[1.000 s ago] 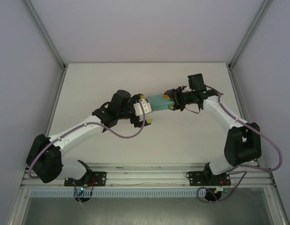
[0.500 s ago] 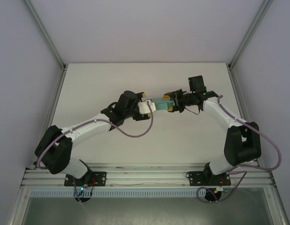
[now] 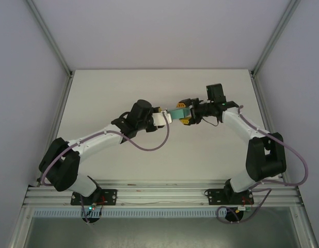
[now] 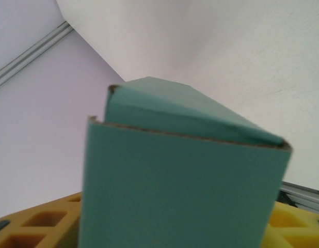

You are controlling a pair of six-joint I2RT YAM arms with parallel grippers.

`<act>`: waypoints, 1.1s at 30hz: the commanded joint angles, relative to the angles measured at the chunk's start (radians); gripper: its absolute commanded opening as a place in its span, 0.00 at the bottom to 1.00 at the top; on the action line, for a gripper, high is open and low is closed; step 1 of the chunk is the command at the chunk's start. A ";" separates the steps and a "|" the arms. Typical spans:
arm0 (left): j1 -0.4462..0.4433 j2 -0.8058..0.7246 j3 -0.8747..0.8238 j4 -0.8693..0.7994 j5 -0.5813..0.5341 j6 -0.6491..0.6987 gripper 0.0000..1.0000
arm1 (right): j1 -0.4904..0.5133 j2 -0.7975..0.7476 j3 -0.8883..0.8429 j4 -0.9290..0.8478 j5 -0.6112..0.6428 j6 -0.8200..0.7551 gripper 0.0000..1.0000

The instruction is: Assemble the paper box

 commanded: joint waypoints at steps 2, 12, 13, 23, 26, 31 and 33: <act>0.000 -0.020 0.051 -0.083 -0.019 0.027 0.43 | -0.015 -0.037 -0.022 0.022 0.023 -0.026 0.84; 0.000 -0.047 0.095 -0.373 0.072 0.129 0.43 | -0.118 -0.202 0.102 -0.251 0.531 -0.674 1.00; 0.000 -0.041 0.103 -0.402 0.080 0.133 0.43 | -0.118 -0.229 0.090 -0.231 0.564 -0.753 1.00; 0.018 0.147 0.305 -0.741 0.142 0.142 0.45 | -0.124 -0.544 -0.244 0.207 0.718 -1.156 1.00; 0.026 0.230 0.362 -0.795 0.129 0.125 0.45 | -0.122 -0.567 -0.254 0.176 0.546 -1.246 1.00; 0.053 0.366 0.490 -0.880 0.161 0.073 0.45 | -0.106 -0.526 -0.236 0.020 0.453 -1.396 0.96; 0.065 0.407 0.526 -0.907 0.176 0.060 0.45 | -0.085 -0.491 -0.225 -0.048 0.456 -1.466 0.95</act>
